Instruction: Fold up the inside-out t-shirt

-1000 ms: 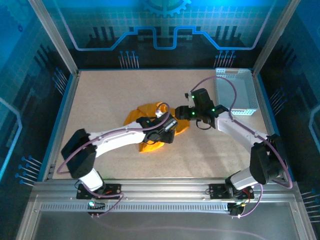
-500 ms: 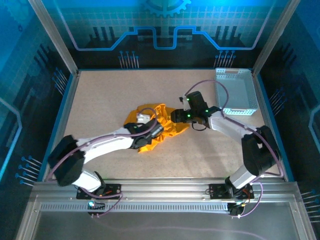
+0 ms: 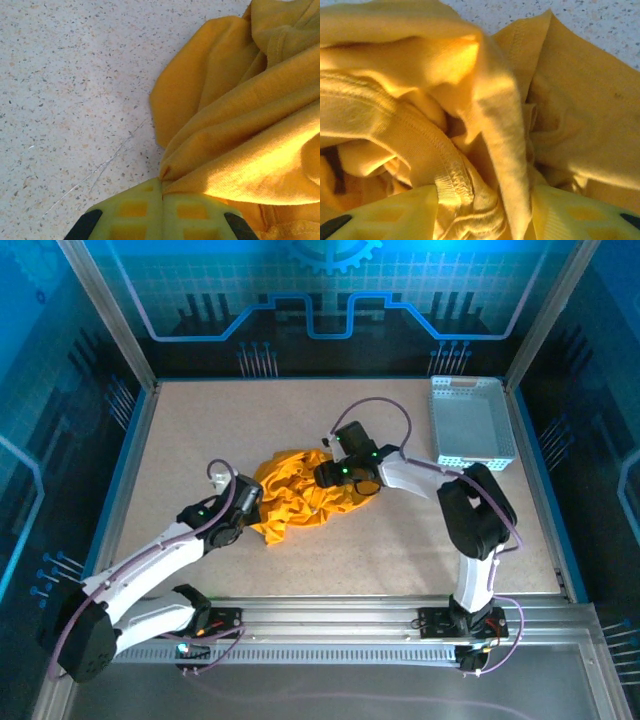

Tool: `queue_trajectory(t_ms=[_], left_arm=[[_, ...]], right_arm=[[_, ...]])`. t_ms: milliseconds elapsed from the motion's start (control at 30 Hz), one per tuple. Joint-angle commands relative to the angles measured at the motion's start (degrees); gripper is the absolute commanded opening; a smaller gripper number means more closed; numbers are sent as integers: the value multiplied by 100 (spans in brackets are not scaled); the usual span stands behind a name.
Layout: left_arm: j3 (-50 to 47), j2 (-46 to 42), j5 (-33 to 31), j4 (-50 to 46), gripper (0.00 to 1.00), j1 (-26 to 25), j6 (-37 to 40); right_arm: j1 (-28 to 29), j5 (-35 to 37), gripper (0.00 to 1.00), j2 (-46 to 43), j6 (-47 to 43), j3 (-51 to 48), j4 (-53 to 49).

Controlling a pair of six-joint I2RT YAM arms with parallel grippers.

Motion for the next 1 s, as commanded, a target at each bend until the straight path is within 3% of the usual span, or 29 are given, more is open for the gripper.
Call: queue_trajectory(t_ms=[0, 100, 233, 500, 667, 800, 967], left_arm=[[-5, -143, 106, 14, 0, 149, 108], [36, -176, 183, -11, 0, 275, 121], [106, -180, 171, -44, 0, 367, 157], [325, -554, -49, -215, 0, 479, 304], [521, -939, -228, -351, 0, 548, 354], [958, -1537, -725, -663, 0, 630, 539], [1560, -2353, -1300, -688, 0, 728, 935]], right_arm=[[49, -39, 45, 231, -103, 240, -177], [89, 155, 45, 43, 1, 46, -111], [94, 343, 33, -190, 90, -114, -175], [79, 978, 0, -1171, -98, -407, -413], [30, 1134, 0, -1938, -163, -491, -633], [-73, 1386, 0, -2881, -450, -465, -1140], [-326, 1060, 0, -4172, -865, -405, -1547]])
